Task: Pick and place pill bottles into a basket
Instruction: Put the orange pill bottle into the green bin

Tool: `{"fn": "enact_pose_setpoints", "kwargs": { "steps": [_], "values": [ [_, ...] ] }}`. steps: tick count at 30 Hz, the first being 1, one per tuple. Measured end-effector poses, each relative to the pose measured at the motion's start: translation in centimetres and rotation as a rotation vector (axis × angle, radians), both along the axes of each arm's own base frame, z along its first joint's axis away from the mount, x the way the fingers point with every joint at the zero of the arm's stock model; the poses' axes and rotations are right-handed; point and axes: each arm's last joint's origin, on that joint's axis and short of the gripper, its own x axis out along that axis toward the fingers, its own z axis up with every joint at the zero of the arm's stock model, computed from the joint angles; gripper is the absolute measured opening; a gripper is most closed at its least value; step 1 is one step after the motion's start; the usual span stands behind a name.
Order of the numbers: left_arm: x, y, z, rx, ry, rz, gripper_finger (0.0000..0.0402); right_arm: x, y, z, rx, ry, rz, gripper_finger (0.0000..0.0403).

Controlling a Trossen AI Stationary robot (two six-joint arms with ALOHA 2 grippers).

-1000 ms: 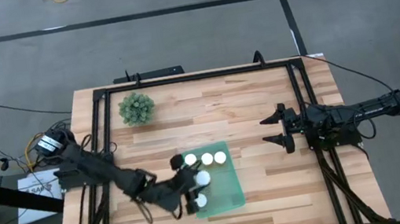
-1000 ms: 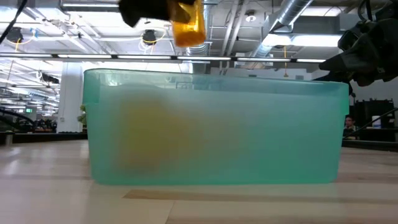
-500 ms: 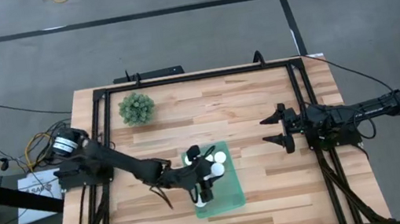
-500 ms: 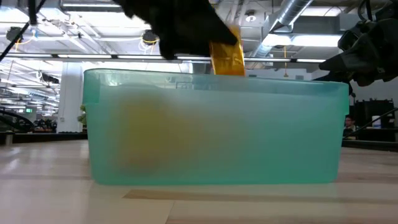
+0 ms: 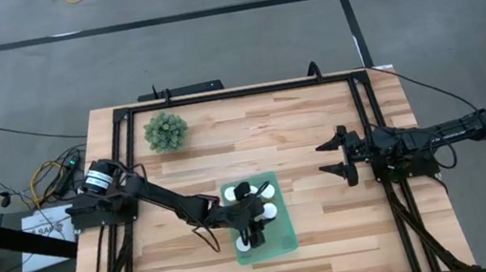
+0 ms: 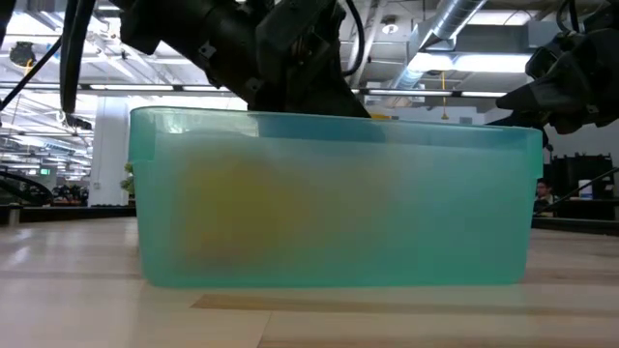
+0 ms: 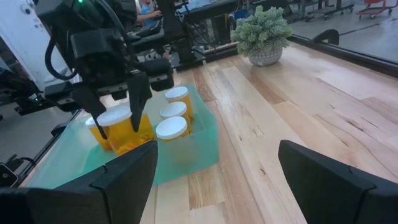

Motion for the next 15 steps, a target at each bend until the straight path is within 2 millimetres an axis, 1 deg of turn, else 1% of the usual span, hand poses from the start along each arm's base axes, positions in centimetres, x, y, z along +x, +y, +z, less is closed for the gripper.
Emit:
{"fn": "enact_pose_setpoints", "kwargs": {
  "steps": [15],
  "values": [
    [-0.25,-0.10,-0.39,-0.027,0.057,-0.056,0.0174,0.00,0.00,-0.01,0.000,0.000,0.000,0.0327]
  ]
}}
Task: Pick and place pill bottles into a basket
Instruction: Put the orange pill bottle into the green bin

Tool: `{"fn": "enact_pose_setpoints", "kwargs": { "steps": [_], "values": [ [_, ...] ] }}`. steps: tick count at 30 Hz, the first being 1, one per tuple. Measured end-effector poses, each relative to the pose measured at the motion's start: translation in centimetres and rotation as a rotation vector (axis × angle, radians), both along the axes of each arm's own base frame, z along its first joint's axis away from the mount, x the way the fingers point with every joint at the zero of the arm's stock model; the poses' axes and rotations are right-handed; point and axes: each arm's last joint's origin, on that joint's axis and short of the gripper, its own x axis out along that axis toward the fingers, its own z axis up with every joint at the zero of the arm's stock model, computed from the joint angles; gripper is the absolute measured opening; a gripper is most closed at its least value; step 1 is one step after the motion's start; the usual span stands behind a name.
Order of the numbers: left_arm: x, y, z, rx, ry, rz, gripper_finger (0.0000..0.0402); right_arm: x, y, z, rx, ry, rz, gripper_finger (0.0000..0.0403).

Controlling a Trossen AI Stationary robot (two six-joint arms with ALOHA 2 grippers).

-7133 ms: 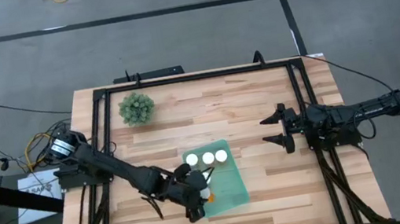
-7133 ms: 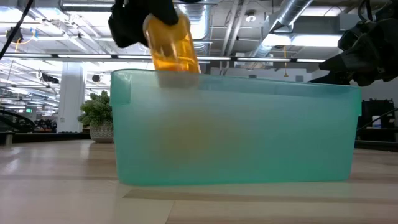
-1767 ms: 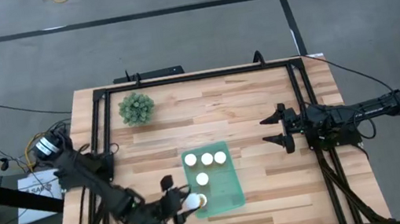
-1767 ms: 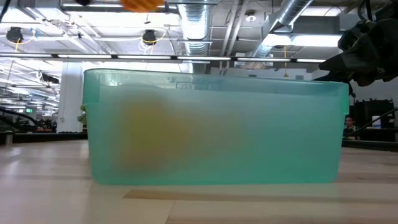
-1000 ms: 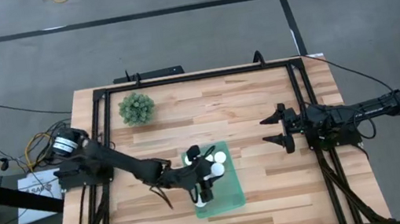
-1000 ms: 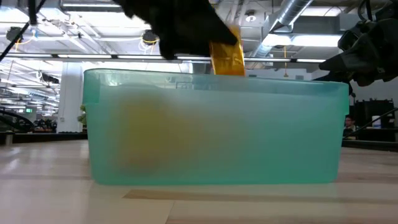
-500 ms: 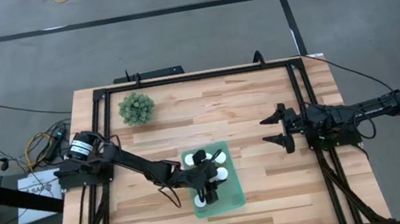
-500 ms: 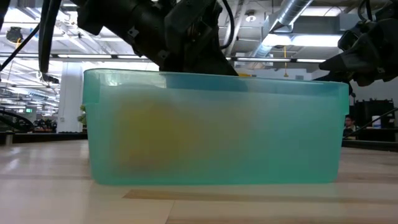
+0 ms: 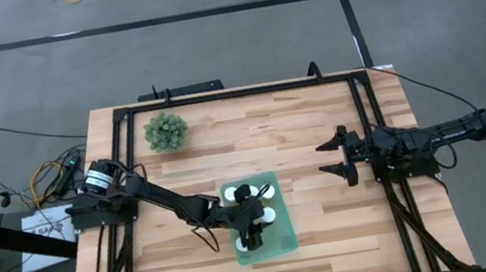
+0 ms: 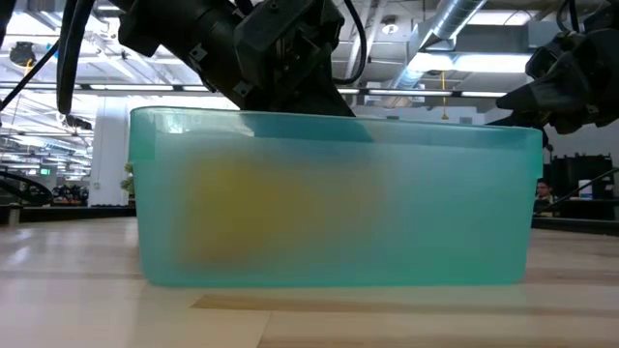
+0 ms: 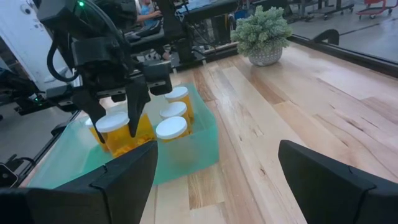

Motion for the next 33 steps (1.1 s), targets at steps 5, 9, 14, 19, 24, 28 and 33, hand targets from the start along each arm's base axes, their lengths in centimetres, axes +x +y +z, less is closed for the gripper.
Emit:
{"fn": "enact_pose_setpoints", "kwargs": {
  "steps": [5,9,14,19,24,28,33],
  "values": [
    [0.1,0.1,0.0,0.015,-0.001,-0.006,0.0181,0.0,0.0,0.0,0.000,0.000,0.000,0.0327],
    [0.2,0.5,0.0,0.014,0.000,0.005,0.0189,0.0,0.0,0.0,0.000,0.000,0.000,0.0327],
    [0.3,0.9,0.0,0.012,0.000,0.012,0.0192,0.0,0.0,0.0,0.000,0.000,0.000,0.0327],
    [0.4,1.1,0.0,0.000,0.002,0.014,0.0192,0.0,0.0,0.0,0.000,0.000,0.000,0.0327],
    [0.5,1.6,0.0,-0.038,0.009,0.003,0.0193,0.0,0.0,0.0,0.000,0.000,0.000,0.0327],
    [0.6,1.7,0.0,-0.039,0.008,0.004,0.0193,0.0,0.0,0.0,0.000,0.000,0.000,0.0327],
    [0.6,1.7,0.0,-0.039,0.008,0.004,0.0193,0.0,0.0,0.0,0.000,0.000,0.000,0.0327]
  ]
}}
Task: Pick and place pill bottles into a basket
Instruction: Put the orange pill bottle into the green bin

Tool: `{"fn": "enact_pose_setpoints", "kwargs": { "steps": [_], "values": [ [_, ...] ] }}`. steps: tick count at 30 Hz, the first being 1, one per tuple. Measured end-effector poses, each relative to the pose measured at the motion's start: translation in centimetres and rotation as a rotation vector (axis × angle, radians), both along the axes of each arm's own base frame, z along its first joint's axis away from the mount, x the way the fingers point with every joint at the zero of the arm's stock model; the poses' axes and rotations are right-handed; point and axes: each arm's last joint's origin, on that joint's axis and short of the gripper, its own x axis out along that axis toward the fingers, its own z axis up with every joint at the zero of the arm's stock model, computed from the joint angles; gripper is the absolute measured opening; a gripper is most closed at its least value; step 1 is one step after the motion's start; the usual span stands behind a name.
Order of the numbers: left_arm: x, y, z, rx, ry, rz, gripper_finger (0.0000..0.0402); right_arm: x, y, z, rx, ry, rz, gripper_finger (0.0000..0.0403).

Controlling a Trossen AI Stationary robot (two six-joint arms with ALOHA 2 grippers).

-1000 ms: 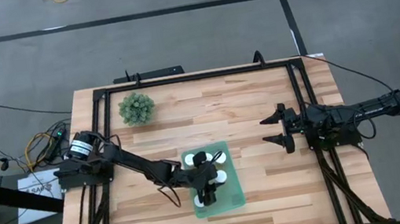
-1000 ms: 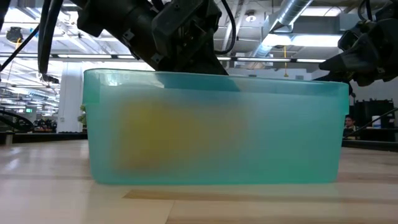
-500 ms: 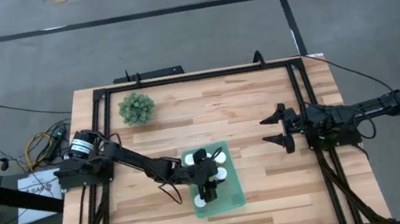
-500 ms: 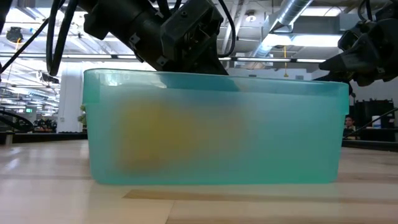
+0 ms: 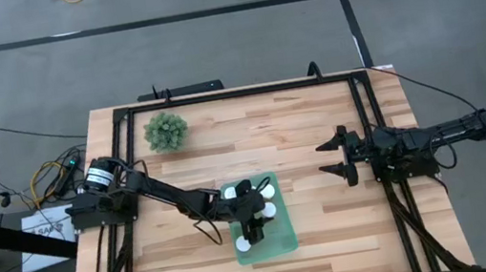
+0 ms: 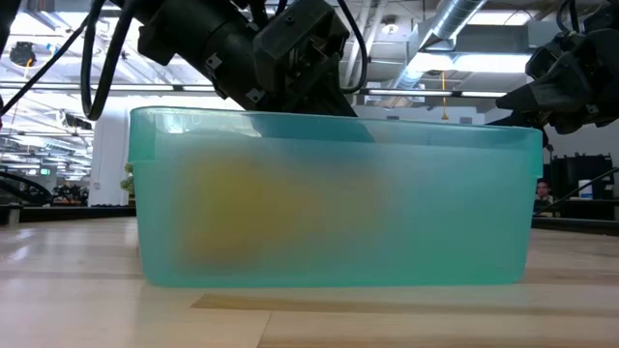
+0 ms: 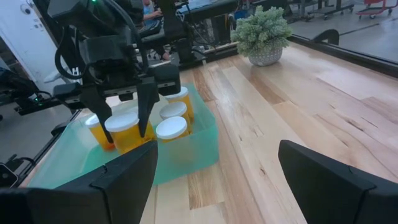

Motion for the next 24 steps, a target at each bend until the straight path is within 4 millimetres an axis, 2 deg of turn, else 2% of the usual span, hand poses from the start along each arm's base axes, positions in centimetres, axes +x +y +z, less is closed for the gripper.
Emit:
{"fn": "enact_pose_setpoints", "kwargs": {
  "steps": [19,24],
  "values": [
    [0.2,0.0,0.3,-0.015,-0.031,-0.014,0.0193,0.0,0.0,0.0,0.000,0.000,0.000,0.0327],
    [1.1,-0.3,2.0,0.080,0.070,-0.006,0.0193,0.0,0.0,0.0,0.000,0.000,0.000,0.0327]
  ]
}}
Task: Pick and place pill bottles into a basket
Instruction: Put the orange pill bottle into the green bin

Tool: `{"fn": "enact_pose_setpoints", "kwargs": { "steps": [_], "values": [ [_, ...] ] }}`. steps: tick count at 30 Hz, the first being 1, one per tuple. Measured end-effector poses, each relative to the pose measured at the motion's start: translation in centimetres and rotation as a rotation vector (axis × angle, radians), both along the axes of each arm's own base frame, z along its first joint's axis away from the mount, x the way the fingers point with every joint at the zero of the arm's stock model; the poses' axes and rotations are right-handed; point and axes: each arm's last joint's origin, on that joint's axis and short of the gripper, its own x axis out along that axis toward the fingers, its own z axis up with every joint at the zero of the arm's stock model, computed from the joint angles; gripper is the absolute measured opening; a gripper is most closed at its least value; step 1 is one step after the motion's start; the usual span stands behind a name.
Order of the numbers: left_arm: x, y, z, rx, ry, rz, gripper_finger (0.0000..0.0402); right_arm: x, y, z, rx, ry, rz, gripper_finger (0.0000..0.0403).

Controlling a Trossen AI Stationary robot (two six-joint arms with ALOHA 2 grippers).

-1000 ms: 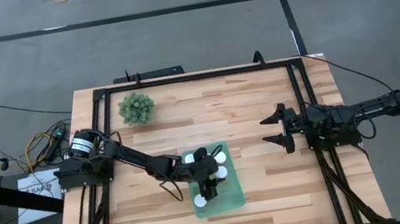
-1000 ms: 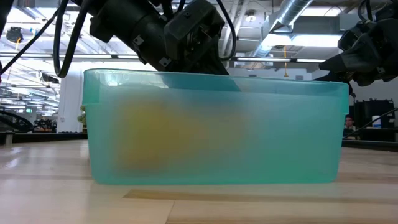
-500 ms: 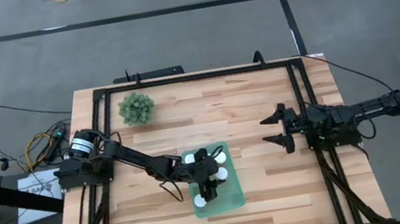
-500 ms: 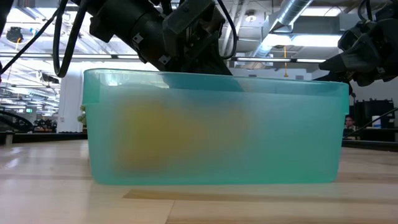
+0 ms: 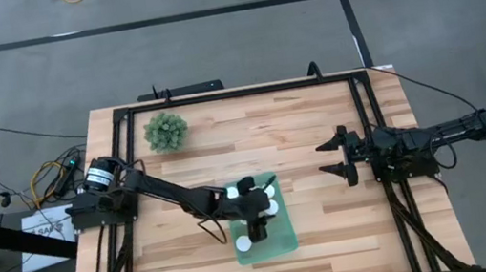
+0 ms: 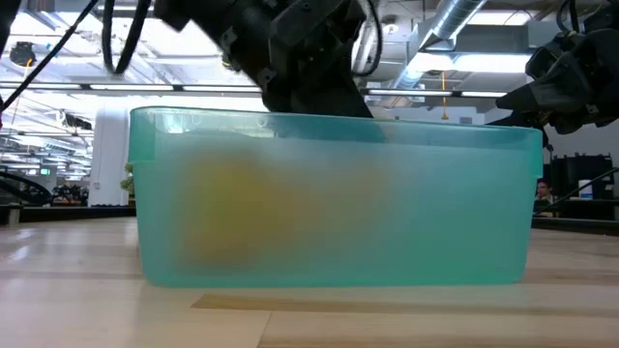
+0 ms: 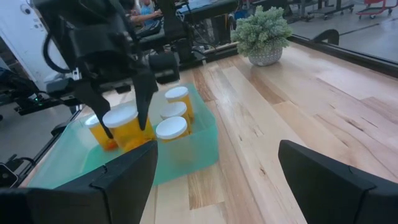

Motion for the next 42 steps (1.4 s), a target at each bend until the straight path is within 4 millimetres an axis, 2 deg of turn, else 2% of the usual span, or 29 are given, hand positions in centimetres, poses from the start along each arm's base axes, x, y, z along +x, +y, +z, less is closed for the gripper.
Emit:
{"fn": "enact_pose_setpoints", "kwargs": {
  "steps": [7,19,22,27,33,42],
  "values": [
    [1.0,-0.5,3.1,0.099,0.065,-0.033,0.0193,0.0,0.0,0.0,0.000,0.000,0.000,0.0327],
    [0.9,-0.7,3.2,0.033,0.071,-0.022,0.0192,0.0,0.0,0.0,0.000,0.000,0.000,0.0327],
    [1.5,-1.1,2.4,0.023,0.051,-0.026,0.0192,0.0,0.0,0.0,0.000,0.000,0.000,0.0327],
    [2.4,-1.5,0.0,0.008,0.108,-0.045,0.0192,0.0,0.0,0.0,0.000,0.003,0.001,0.0327],
    [3.7,-1.9,-0.6,0.009,0.141,-0.047,0.0192,0.0,0.0,0.0,0.000,0.003,0.001,0.0327],
    [3.8,-2.0,-0.5,-0.003,0.137,-0.042,0.0192,0.0,0.0,0.0,0.000,-0.001,-0.001,0.0327]
  ]
}}
